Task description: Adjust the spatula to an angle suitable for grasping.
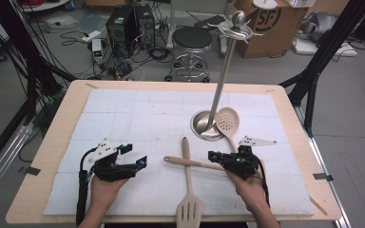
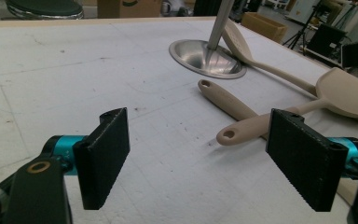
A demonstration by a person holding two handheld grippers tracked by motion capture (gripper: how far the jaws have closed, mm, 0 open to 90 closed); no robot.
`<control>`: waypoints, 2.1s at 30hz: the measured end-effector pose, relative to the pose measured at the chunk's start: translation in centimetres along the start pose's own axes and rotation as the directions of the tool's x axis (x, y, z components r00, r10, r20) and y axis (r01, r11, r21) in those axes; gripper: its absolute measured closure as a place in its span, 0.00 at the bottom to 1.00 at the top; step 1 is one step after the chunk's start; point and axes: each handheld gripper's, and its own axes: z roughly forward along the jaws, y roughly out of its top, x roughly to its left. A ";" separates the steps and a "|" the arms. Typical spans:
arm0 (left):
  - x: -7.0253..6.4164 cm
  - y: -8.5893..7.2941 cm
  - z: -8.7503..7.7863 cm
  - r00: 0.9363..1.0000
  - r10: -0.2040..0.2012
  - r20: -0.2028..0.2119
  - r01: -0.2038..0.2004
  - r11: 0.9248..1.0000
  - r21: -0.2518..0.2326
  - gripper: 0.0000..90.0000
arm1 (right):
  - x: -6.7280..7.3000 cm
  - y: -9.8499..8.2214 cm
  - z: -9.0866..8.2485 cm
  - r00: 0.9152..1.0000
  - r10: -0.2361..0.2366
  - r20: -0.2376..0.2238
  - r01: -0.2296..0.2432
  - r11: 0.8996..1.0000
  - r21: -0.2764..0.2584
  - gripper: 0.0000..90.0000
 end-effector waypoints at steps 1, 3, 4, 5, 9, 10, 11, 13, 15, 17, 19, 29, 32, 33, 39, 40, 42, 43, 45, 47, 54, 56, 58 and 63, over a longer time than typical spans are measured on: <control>0.0 0.0 0.0 1.000 0.001 -0.001 -0.001 1.000 0.002 0.25 | 0.1 0.0 0.3 1.000 -0.003 -0.009 0.003 1.000 0.014 1.00; 0.0 0.0 0.0 1.000 0.000 0.001 0.000 1.000 -0.001 0.25 | 0.4 -0.2 0.8 1.000 -0.011 -0.015 0.011 0.999 0.033 0.99; 0.0 0.0 0.0 1.000 0.000 0.000 0.000 1.000 0.000 0.25 | 0.5 -0.2 1.0 1.000 -0.008 -0.020 0.009 0.999 0.040 0.99; 0.0 0.0 0.0 1.000 0.002 -0.001 -0.002 1.000 0.000 0.25 | 0.7 -0.4 1.2 1.000 -0.007 -0.024 0.008 0.999 0.045 0.99; 0.0 0.0 -0.1 1.000 0.000 0.003 0.000 1.000 0.000 0.25 | 1.3 -0.9 2.2 0.999 -0.013 -0.037 0.016 0.997 0.078 1.00; 0.0 0.0 -0.1 1.000 0.000 0.004 0.000 1.000 0.000 0.25 | 1.4 -0.9 2.6 0.999 -0.012 -0.035 0.015 0.996 0.091 1.00; 0.0 0.0 -0.1 1.000 0.001 0.004 -0.001 1.000 0.000 0.25 | 1.6 -1.1 2.9 0.999 -0.010 -0.039 0.014 0.994 0.106 1.00; -0.1 0.0 0.0 1.000 0.000 0.004 0.000 1.000 0.000 0.25 | 1.8 -1.3 3.5 0.999 -0.014 -0.040 0.019 0.991 0.132 1.00; -0.1 0.0 0.0 1.000 0.000 0.004 0.000 1.000 -0.001 0.25 | 2.0 -1.5 4.3 0.999 -0.016 -0.039 0.022 0.987 0.157 0.99; -0.1 0.0 0.0 1.000 -0.001 0.005 0.001 1.000 0.001 0.25 | 2.0 -1.8 5.1 0.999 -0.014 -0.035 0.021 0.983 0.183 1.00; -0.1 0.0 0.0 1.000 0.001 0.004 -0.001 1.000 0.001 0.25 | 2.1 -2.1 5.9 0.999 -0.018 -0.030 0.024 0.979 0.204 1.00; 0.0 0.0 -0.1 1.000 -0.007 0.007 0.007 1.000 -0.004 0.25 | 1.9 -2.7 8.8 0.999 0.023 -0.040 -0.011 0.962 0.274 1.00; 0.0 0.0 -0.1 1.000 -0.005 0.010 0.005 1.000 -0.003 0.25 | 1.8 -2.8 9.1 0.999 0.033 -0.037 -0.021 0.958 0.285 1.00; 0.0 0.0 -0.1 1.000 -0.005 0.010 0.005 1.000 -0.002 0.25 | 1.8 -2.9 9.2 0.999 0.033 -0.034 -0.022 0.957 0.289 1.00; -0.1 0.0 0.0 1.000 -0.003 0.013 0.003 1.000 -0.003 0.26 | 1.6 -2.9 9.7 0.999 0.035 -0.022 -0.028 0.956 0.291 1.00; -0.1 0.0 0.0 1.000 -0.004 0.014 0.004 1.000 -0.002 0.26 | 1.6 -2.8 9.8 0.999 0.045 -0.022 -0.037 0.956 0.292 1.00; -0.1 0.0 0.0 1.000 -0.004 0.013 0.004 1.000 -0.003 0.26 | 1.5 -2.8 9.9 0.999 0.046 -0.017 -0.039 0.957 0.288 1.00; -0.1 0.0 0.0 1.000 -0.003 0.013 0.003 1.000 -0.004 0.26 | 1.4 -2.7 10.0 0.998 0.053 -0.013 -0.048 0.958 0.282 1.00; -0.1 0.0 -0.1 1.000 -0.003 0.011 0.003 1.000 -0.004 0.26 | 1.3 -2.6 10.0 0.998 0.060 -0.008 -0.055 0.959 0.278 1.00; -0.1 0.0 -0.1 1.000 -0.004 0.011 0.004 1.000 -0.006 0.26 | 1.1 -2.6 10.1 0.998 0.059 0.000 -0.056 0.961 0.273 1.00; -0.1 0.0 0.0 1.000 -0.005 0.015 0.006 1.000 -0.003 0.26 | 0.5 -2.2 10.1 0.997 0.072 0.022 -0.075 0.968 0.240 1.00; -0.1 0.0 0.0 1.000 -0.005 0.015 0.005 1.000 -0.002 0.26 | 0.3 -2.0 10.2 0.997 0.068 0.031 -0.073 0.969 0.235 1.00; -0.1 0.0 0.0 1.000 -0.003 0.014 0.003 1.000 -0.002 0.26 | 0.3 -1.8 10.3 0.997 0.057 0.049 -0.067 0.970 0.234 1.00; -0.1 0.0 0.0 1.000 -0.006 0.013 0.006 1.000 -0.003 0.26 | 0.0 -1.0 10.6 0.996 0.057 0.071 -0.071 0.974 0.216 1.00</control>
